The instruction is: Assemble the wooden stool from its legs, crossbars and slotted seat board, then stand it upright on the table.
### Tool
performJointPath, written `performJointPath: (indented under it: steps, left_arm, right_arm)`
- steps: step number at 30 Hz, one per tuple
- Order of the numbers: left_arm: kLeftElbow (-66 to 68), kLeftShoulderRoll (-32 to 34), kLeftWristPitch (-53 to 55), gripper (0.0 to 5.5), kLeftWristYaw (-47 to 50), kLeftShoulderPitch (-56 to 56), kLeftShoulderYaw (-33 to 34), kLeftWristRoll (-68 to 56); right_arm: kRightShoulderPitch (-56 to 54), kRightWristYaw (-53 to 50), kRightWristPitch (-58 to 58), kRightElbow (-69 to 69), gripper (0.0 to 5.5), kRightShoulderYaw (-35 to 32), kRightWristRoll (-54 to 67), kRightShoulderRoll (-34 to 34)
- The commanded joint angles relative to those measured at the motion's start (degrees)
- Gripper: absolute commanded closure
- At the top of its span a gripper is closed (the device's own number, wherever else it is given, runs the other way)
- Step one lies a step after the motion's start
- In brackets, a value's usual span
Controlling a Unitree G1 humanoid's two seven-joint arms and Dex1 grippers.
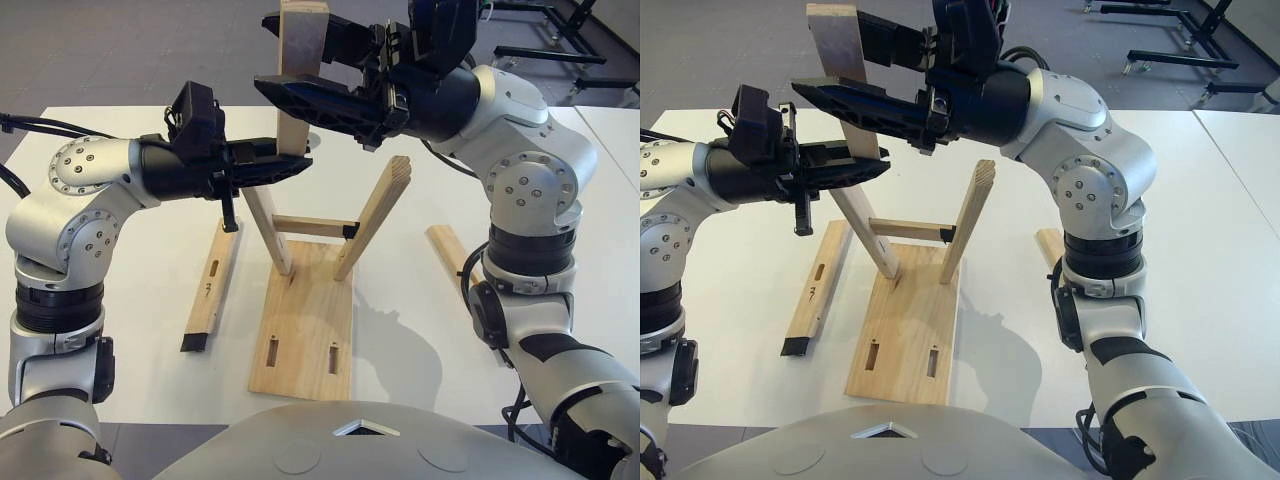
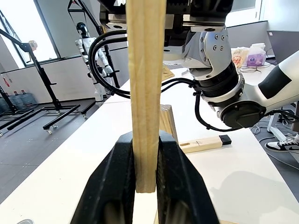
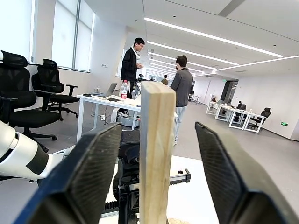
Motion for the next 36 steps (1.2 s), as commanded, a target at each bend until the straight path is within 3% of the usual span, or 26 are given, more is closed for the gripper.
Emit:
performJointPath:
  steps: [1, 9, 18, 21, 27, 36]
  left_arm:
    - [-1.1, -0.2, 0.2, 5.11, 0.3, -0.5, -0.3, -0.6]
    - [-1.9, 0.1, 1.9, 5.11, -0.7, -0.2, -0.2, -3.5]
    - [0.0, -1.1, 2.6, 5.11, 1.8, -0.6, 1.9, -5.4]
    - [1.3, -3.3, 3.4, 4.42, 5.4, -2.2, 5.4, -9.2]
    - [-1.4, -3.4, 3.8, 3.69, 9.0, 1.5, 10.0, -12.3]
    - [-4.6, -7.2, -2.6, 3.69, 24.4, 5.1, 15.2, -6.4]
  right_arm:
    - [-0.4, 1.3, -0.6, 0.0, 3.52, -0.6, 0.6, -0.2]
    - [1.0, 3.5, -2.0, -1.2, 4.94, -0.8, 1.2, -0.4]
    - [2.3, 3.3, -2.7, -1.8, 5.0, -1.6, 2.3, -0.5]
    - [2.9, 1.1, -3.7, -1.9, 5.11, -2.2, 1.3, -0.3]
    - [2.8, -8.2, -4.6, -0.3, 5.11, -8.1, 2.5, 0.6]
    - [3.9, -23.9, -4.9, 3.5, 5.11, -18.8, -1.5, -4.1]
